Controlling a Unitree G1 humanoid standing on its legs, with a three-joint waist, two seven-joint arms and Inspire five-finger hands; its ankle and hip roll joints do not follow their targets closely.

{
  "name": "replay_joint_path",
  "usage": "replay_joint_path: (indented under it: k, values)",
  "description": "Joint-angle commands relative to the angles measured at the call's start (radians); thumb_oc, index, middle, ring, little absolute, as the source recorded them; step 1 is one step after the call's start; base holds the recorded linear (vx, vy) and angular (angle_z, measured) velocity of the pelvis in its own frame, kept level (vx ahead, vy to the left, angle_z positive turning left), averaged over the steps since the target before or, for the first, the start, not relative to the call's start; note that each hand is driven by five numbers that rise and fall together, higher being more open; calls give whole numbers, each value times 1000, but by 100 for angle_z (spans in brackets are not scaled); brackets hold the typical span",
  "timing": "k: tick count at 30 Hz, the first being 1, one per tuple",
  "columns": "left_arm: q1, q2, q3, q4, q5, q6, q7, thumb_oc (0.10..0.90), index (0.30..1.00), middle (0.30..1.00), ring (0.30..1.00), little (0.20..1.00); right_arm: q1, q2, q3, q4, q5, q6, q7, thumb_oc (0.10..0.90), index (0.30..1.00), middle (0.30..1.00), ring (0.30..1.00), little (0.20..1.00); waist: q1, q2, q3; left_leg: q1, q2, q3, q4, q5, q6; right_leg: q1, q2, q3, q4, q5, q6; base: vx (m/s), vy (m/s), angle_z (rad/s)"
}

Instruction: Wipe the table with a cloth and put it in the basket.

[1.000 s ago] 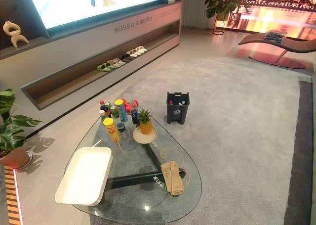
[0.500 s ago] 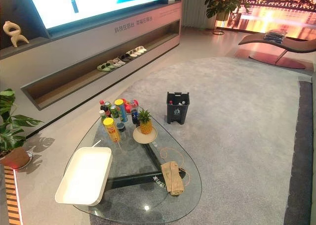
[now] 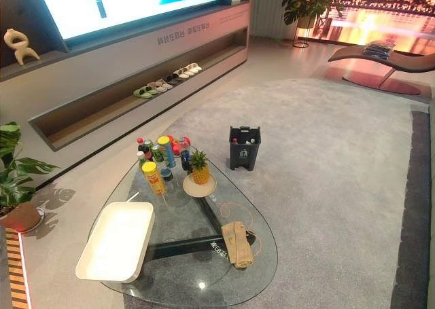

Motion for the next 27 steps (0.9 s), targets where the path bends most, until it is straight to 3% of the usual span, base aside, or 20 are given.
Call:
replay_joint_path:
  k: [1,15,23,27]
  values:
    - [-101,-3,-18,55,2,-3,-1,800,900,900,900,900,-78,5,-14,73,-10,18,-11,800,900,900,900,900,18,-33,56,47,-30,30,5,-86,29,-41,-21,-17,4,45,-5,0,0,0]
    - [-89,7,15,58,-37,0,17,800,900,900,900,900,-70,-14,-23,71,-25,40,-1,800,900,900,900,900,23,-35,73,32,-30,21,5,-76,25,-53,-15,-15,4,51,-6,0,0,0]
    - [-99,32,73,54,-126,2,77,800,900,900,900,900,-76,-43,0,69,-104,112,44,800,900,900,900,900,32,-29,117,-18,-40,4,5,-53,24,-101,-15,-4,4,73,-4,6,16,0]
    - [-145,56,92,32,-197,-16,98,800,900,900,900,900,-113,-75,10,64,-105,131,51,800,900,900,900,900,25,-19,177,-69,-49,-5,5,-40,28,-161,-14,15,4,92,-7,-92,68,2]
